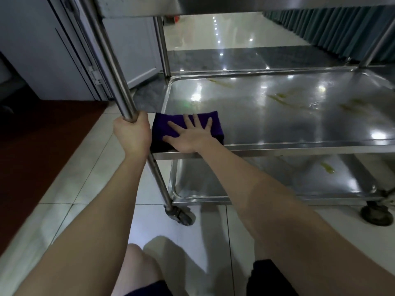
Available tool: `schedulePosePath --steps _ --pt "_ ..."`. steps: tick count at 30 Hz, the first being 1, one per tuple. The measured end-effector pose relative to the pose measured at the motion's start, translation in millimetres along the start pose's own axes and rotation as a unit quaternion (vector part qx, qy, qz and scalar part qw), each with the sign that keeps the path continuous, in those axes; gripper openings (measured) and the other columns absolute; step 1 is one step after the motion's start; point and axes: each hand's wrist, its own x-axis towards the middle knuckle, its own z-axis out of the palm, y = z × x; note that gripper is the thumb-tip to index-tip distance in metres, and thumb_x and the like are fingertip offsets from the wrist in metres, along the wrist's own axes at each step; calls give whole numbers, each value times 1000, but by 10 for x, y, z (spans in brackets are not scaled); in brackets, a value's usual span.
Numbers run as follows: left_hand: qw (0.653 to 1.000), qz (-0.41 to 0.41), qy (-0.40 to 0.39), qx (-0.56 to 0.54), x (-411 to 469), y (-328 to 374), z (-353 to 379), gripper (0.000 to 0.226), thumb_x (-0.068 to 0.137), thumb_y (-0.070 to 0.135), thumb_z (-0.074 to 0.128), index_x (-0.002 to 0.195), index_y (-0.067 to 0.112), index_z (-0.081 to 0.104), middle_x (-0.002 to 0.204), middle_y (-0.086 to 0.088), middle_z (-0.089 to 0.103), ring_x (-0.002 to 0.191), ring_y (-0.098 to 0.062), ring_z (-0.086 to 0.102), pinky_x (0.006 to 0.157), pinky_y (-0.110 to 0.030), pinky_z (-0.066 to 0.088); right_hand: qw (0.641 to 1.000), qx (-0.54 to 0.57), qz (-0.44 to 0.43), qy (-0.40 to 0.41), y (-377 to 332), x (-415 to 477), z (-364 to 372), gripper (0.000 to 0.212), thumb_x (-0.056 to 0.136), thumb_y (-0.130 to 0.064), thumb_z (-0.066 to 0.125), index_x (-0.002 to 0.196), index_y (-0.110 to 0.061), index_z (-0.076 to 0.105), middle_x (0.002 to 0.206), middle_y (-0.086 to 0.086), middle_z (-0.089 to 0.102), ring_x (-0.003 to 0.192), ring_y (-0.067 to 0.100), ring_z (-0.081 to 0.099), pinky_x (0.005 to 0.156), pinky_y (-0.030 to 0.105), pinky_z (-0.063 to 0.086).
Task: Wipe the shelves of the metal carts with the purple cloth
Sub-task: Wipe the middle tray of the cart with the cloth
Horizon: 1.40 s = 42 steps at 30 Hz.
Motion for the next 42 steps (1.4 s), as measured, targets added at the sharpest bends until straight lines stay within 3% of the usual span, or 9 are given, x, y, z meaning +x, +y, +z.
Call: schedulePosePath --steps 6,11,14,18,23,28,32,36,42 --pt "1000 -15 8 4 82 -12 -9 39 82 57 80 70 27 57 55 1 55 49 -20 52 52 -35 43 1000 10 25 4 1047 -421 -131 82 93 -93 21 166 -59 4 181 -7 -11 166 28 -16 124 70 -19" --pt "999 -9 30 -16 107 -17 53 38 83 43 79 88 13 55 64 -9 51 49 -20 48 50 -33 38 991 28 130 25 2284 -822 -313 105 69 -106 14 164 -62 3 181 -11 -10 166 26 -14 124 70 -14" --pt "1000 -13 19 -12 114 -54 40 36 85 41 76 94 12 55 68 -11 52 49 -19 48 46 -31 38 985 36 166 24 2635 -844 -392 107 69 -107 14 165 -61 3 181 -10 -10 166 26 -14 125 71 -14" --pt "1000 -5 3 -16 126 -106 10 28 92 33 72 99 14 52 72 -14 48 47 -20 45 45 -30 36 979 36 196 49 2618 -577 -415 94 84 -101 17 167 -57 6 182 -4 -7 166 31 -13 123 74 -17" --pt "1000 1 11 -29 87 -153 21 30 87 32 67 69 23 45 58 -6 42 45 -17 41 48 -30 33 980 28 188 54 2056 -29 -487 93 89 -96 17 170 -51 4 181 6 -9 165 40 -15 119 79 -16" --pt "999 -12 8 -31 99 -130 39 42 84 30 66 45 36 52 50 7 41 46 -16 40 50 -29 32 994 0 102 37 718 535 -386 87 96 -87 22 171 -46 5 181 10 -10 163 44 -17 118 81 -17" --pt "999 -6 0 -33 100 -95 17 37 87 26 67 53 32 54 48 9 42 43 -14 39 49 -28 32 1000 -11 0 11 126 405 -124 83 97 -86 22 170 -51 5 181 6 -13 164 40 -20 117 78 -22" --pt "1000 -20 8 -20 79 -55 -15 28 87 27 68 69 25 47 48 6 46 41 -15 42 47 -28 32 998 2 -55 -6 479 -112 -46 76 95 -86 20 166 -60 8 181 -4 -11 166 29 -17 120 70 -24" --pt "999 -36 5 -9 35 8 10 23 84 22 64 71 22 46 49 3 42 44 -17 38 51 -33 31 999 6 50 10 1982 -797 -259 93 82 -97 14 166 -59 6 181 -10 -9 166 22 -14 127 67 -14"
